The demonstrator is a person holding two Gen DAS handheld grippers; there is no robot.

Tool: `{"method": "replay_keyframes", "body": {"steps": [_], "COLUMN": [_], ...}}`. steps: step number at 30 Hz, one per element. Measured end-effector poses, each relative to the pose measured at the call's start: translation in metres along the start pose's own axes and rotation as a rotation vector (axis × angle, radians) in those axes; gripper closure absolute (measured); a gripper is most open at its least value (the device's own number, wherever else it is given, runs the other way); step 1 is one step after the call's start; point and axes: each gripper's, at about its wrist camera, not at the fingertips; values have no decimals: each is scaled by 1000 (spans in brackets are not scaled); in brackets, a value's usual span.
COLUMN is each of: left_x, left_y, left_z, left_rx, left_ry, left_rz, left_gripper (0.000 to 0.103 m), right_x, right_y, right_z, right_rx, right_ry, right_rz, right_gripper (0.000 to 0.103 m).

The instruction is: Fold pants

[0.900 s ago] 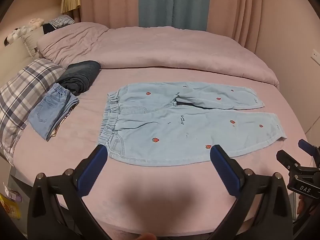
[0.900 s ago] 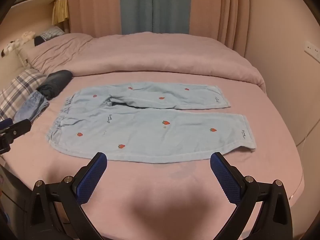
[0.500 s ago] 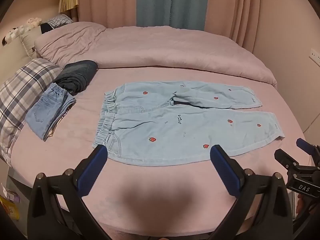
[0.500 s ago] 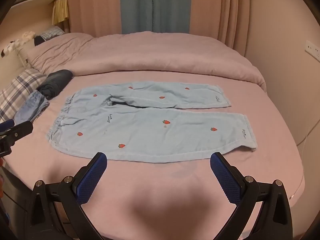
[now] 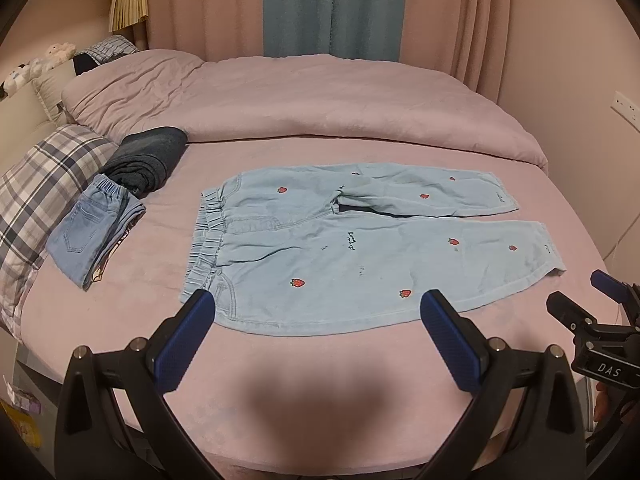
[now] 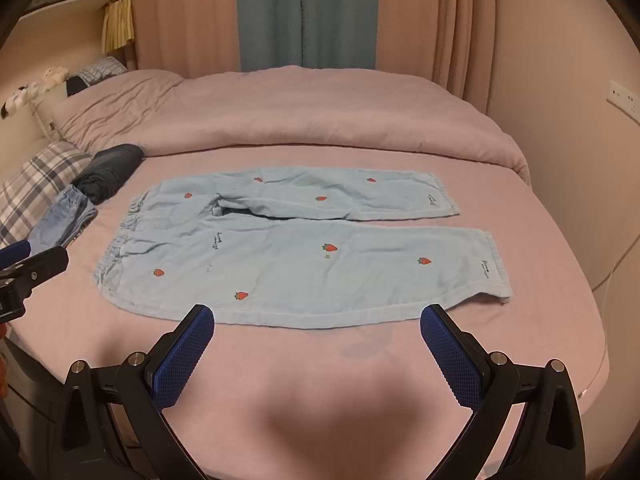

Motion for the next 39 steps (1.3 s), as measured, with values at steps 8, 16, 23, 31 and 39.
{"method": "replay_keyframes", "body": {"steps": [8, 16, 23, 31, 39], "left_x": [-1, -3, -3, -4, -4], "left_y": [0, -2, -2, -1, -1], "left_z": [-1, -1, -1, -1, 0], "left_rx": [-2, -2, -2, -4, -1], "left_ry": [-2, -2, -4, -2, 0], "left_rz": [5, 8, 8, 13, 18], "left_gripper": [0, 0, 0, 0, 0], "right_x": [0, -2, -3, -2, -3], "right_y": [-1, 1, 4, 4, 5], "right_z": [-1, -2, -1, -1, -1], "right_rx": [-2, 0, 4, 3, 4], "right_ry": [-3, 2, -1, -2, 0], "right_rz": [-1, -8, -11, -12, -14], "right_gripper": [0, 0, 0, 0, 0]}}
Point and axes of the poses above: each gripper's, at about its wrist camera, not at the fingertips, and x roughly against the way its jaws point, y to its left, z to its underside, and after that the axes turned 13 degrees about -x, right-handed
